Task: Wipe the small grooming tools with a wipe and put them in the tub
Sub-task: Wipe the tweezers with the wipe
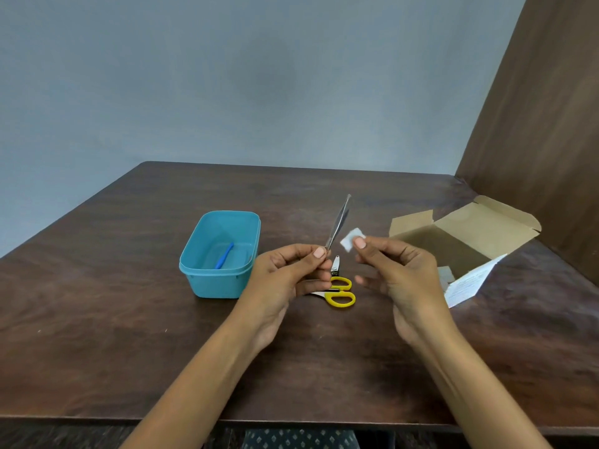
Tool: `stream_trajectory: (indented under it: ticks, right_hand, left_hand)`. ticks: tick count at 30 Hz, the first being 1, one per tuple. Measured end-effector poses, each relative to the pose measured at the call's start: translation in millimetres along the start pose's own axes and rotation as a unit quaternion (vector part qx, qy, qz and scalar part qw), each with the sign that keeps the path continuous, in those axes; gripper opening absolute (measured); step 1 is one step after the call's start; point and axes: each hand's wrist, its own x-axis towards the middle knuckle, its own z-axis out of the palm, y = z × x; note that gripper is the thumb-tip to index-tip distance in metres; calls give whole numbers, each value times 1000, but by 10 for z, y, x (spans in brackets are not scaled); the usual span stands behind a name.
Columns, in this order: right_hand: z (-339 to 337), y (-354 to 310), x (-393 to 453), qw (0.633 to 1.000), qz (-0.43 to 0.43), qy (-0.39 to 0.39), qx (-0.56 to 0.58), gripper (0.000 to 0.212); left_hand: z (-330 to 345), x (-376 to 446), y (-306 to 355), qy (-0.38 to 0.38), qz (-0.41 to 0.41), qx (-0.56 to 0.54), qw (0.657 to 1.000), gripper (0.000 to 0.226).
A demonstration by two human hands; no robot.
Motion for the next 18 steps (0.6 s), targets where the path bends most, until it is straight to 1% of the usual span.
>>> stream_trajectory:
  ticks: [4,9,14,18]
  right_hand:
    - [33,-10,4,1000,8,-11,18,2]
    - [39,-36,18,1000,13,-8,27,2]
    - [46,-8,18,1000,16,-2,13,1]
    - [70,-7,17,1000,20,-5,4,1]
  left_hand:
    - [-14,10,6,-3,-23,-18,1000,11]
    - [-30,15,-12,1,-34,-11,999,11]
    - [-22,9,-20,8,-18,13,1000,10]
    - [-7,0,-37,16,11,57,998,10]
